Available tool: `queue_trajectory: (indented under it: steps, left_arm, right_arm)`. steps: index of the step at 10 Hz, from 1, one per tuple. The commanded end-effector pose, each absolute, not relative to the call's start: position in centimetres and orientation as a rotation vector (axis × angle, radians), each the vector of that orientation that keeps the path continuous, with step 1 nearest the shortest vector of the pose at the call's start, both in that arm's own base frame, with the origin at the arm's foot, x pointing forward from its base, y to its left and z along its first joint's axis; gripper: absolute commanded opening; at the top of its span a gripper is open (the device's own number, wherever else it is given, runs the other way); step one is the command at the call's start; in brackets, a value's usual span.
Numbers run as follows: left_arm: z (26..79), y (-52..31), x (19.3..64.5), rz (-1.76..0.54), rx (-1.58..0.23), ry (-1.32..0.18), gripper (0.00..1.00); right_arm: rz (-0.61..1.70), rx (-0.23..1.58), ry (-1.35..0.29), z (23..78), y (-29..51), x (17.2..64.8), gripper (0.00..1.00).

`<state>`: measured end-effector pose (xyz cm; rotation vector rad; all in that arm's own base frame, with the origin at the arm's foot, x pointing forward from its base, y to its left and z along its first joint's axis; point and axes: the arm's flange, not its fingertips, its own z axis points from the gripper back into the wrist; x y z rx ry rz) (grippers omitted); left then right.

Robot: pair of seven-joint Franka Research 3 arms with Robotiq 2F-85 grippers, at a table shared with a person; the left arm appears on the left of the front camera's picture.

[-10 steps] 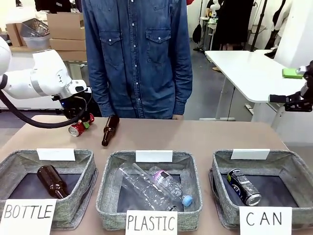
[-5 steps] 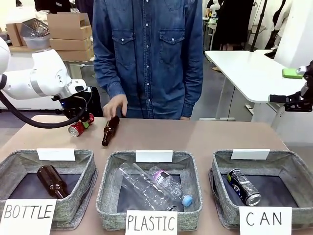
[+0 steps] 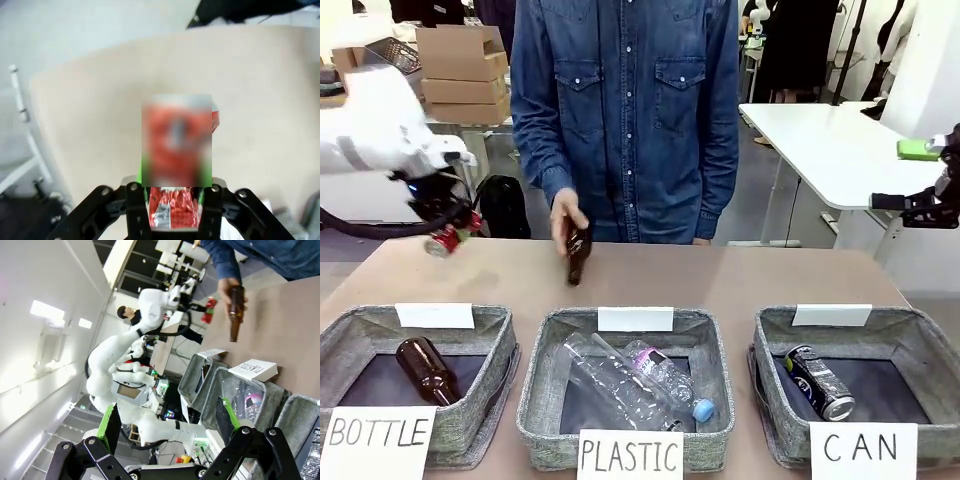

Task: Sort the can waste into the basket.
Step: Pick up the can waste from the table and place it in the right Fabric basket.

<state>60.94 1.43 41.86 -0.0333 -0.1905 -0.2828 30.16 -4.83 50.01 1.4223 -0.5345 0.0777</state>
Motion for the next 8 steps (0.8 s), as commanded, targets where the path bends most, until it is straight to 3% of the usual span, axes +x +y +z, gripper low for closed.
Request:
queue_trajectory:
  steps: [1,4,5,8]
  left_arm:
    - [47.7,5.5,54.0,-0.256,-0.101,-0.146,0.00]
    - [56.4,14.5,41.8,-0.290,-0.290,-0.130,0.00]
    - [58.3,16.4,36.4,-0.450,-0.575,-0.183,0.00]
    - [56.6,13.0,25.4,-0.702,-0.563,-0.260,0.00]
  right_arm:
    - [0.074,1.433,-0.533,50.5,-4.7,30.3,1.00]
    - [0.074,1.433,-0.533,50.5,-4.7,30.3,1.00]
    - [0.074,1.433,-0.533,50.5,-4.7,30.3,1.00]
    - [0.074,1.433,-0.533,50.5,-4.7,30.3,1.00]
